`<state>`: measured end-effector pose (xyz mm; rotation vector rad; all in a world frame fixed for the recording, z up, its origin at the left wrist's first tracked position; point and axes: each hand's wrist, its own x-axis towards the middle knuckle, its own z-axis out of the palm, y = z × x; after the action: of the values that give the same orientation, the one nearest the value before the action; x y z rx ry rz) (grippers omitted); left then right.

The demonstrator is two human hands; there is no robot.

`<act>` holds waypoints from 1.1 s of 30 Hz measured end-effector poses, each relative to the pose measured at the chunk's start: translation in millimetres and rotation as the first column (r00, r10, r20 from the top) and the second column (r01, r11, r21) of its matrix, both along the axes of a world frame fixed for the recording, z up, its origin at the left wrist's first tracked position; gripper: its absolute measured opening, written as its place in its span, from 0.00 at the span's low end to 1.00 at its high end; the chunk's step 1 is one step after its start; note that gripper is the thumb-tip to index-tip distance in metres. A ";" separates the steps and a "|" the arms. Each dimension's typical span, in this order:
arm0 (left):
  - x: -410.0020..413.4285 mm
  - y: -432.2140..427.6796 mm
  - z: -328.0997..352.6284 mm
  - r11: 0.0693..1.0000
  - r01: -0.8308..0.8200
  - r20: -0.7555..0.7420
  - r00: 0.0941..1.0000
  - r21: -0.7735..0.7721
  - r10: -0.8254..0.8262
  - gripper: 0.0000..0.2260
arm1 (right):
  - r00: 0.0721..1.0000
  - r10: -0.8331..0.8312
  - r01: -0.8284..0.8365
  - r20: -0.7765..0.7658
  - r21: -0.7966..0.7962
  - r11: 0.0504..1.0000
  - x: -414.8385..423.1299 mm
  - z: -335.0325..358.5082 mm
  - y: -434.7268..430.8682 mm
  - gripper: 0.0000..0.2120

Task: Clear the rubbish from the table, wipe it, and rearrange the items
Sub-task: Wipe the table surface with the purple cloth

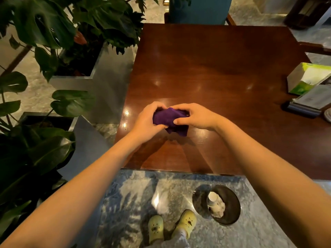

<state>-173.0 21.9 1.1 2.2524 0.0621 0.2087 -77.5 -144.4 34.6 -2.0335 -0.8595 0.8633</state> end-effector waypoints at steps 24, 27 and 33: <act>-174.6 51.3 -130.1 0.889 -0.183 -0.316 0.888 0.420 0.333 0.29 | 0.708 0.136 0.015 0.693 -0.208 0.978 -154.3 -147.0 86.4 0.29; -175.1 51.3 -129.7 0.879 -0.165 -0.311 0.893 0.447 0.325 0.30 | 0.688 0.169 0.015 0.706 -0.247 0.969 -141.1 -149.3 117.9 0.28; -173.4 48.9 -131.4 0.859 -0.160 -0.316 0.884 0.487 0.344 0.36 | 0.717 0.164 0.017 0.677 -0.251 0.968 -102.2 -143.0 150.0 0.27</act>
<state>-346.4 70.8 -130.3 2.7176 0.5935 -0.1100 -179.7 5.6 -108.4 -2.6100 -1.2937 0.2007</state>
